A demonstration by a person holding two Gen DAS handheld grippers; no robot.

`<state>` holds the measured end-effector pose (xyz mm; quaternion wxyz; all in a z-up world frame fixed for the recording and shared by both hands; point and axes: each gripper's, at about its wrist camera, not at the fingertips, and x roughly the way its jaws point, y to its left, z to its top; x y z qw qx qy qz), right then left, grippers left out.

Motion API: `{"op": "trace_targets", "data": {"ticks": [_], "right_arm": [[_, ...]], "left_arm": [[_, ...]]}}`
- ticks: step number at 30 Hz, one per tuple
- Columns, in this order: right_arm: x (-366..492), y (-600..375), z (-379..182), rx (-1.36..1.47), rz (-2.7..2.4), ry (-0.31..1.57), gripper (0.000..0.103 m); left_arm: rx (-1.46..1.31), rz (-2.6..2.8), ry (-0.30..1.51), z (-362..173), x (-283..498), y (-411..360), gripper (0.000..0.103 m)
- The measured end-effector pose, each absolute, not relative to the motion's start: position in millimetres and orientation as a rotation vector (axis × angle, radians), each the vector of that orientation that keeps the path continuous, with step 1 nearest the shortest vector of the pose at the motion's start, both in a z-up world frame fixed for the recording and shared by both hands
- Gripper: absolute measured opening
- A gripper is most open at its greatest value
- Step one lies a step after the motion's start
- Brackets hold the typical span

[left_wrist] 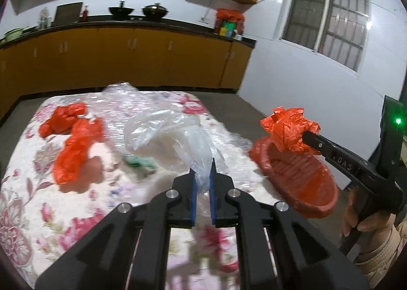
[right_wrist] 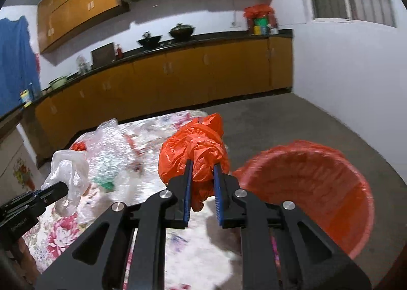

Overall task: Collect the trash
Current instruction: 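Move both bags over the orange basket and release them from both grippers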

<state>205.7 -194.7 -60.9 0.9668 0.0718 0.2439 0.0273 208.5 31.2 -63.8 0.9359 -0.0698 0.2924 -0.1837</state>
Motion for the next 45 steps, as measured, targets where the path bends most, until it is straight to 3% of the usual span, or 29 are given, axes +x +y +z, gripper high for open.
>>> {"op": "trace_targets", "data": {"ticks": [32,35,37,41,45], "right_arm": [[159,-328,-69,0.299,-0.288,0.424,0.016],[162,-332,-69,0.307,-0.282,0.425,0.029],[163,-336,-70,0.312,-0.283,0.422,0.045],[157,-338,-71,0.301,-0.299,0.419,0.049],[151,-337,-74,0.277,-0.321,0.426,0.055]], "left_arm": [[0.013,-0.771,0.658,-77,259,-175,0.011],[0.011,-0.756,0.664,-82,265,-182,0.029],[0.007,-0.740,0.678,-86,270,-183,0.037],[0.007,-0.689,0.699,-94,274,-168,0.043],[0.018,-0.586,0.676,-96,267,-138,0.058]]}}
